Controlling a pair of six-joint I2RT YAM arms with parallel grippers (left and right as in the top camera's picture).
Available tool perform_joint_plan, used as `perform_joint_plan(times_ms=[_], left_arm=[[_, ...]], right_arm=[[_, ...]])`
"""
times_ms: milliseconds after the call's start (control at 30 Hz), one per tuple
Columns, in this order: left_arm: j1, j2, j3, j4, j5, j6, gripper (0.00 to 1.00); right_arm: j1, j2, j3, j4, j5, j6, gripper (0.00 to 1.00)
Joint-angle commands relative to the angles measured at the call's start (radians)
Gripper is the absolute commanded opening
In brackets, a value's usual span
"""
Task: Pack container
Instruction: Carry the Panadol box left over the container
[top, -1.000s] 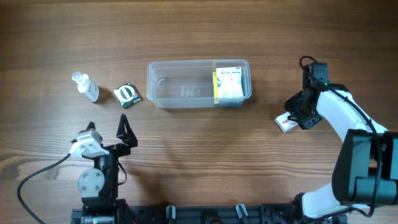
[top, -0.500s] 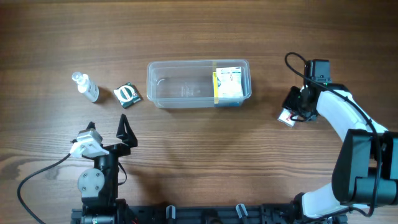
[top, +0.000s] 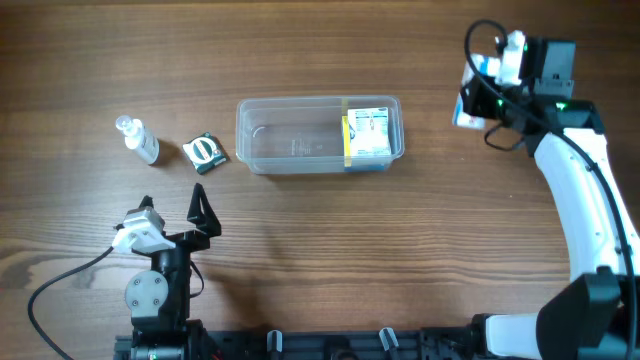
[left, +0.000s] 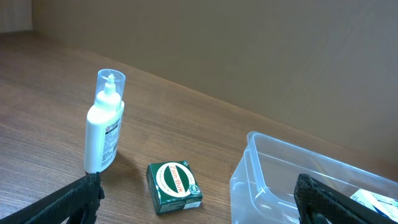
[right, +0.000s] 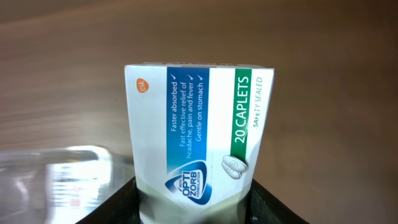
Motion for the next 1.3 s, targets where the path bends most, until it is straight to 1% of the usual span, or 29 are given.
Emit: perform_joint_plan(times_ms=[0, 133, 267, 367, 500, 567, 700, 867, 967, 1167, 1267], left_arm=[[-0.005, -0.007, -0.003, -0.001, -0.006, 0.017, 1.0], [-0.005, -0.007, -0.003, -0.001, -0.006, 0.017, 1.0], [-0.005, -0.007, -0.003, -0.001, -0.006, 0.017, 1.0], [-0.005, -0.007, -0.003, -0.001, -0.006, 0.017, 1.0], [-0.005, -0.007, -0.003, -0.001, -0.006, 0.017, 1.0], [-0.005, -0.007, -0.003, -0.001, -0.006, 0.017, 1.0], [-0.005, -0.007, -0.003, -0.001, -0.006, 0.017, 1.0], [-0.005, -0.007, -0.003, -0.001, -0.006, 0.017, 1.0], [-0.005, -0.007, -0.003, -0.001, -0.006, 0.017, 1.0], [-0.005, -0.007, -0.003, -0.001, -0.006, 0.017, 1.0], [-0.005, -0.007, -0.003, -0.001, -0.006, 0.017, 1.0]], right_arm=[[0.119, -0.013, 0.069, 0.024, 0.003, -0.143, 0.49], [0.279, -0.008, 0.076, 0.088, 0.124, -0.226, 0.49], [0.418, 0.004, 0.076, 0.121, 0.24, -0.298, 0.51], [0.517, 0.023, 0.076, 0.153, 0.278, -0.402, 0.5], [0.599, 0.059, 0.076, 0.194, 0.29, -0.485, 0.48], [0.626, 0.093, 0.076, 0.213, 0.29, -0.481, 0.47], [0.631, 0.126, 0.076, 0.217, 0.29, -0.47, 0.47], [0.631, 0.134, 0.076, 0.216, 0.289, -0.454, 0.47], [0.631, 0.134, 0.076, 0.211, 0.272, -0.442, 0.5], [0.631, 0.137, 0.076, 0.153, 0.082, -0.33, 0.5], [0.631, 0.138, 0.077, 0.108, 0.016, -0.223, 0.51]])
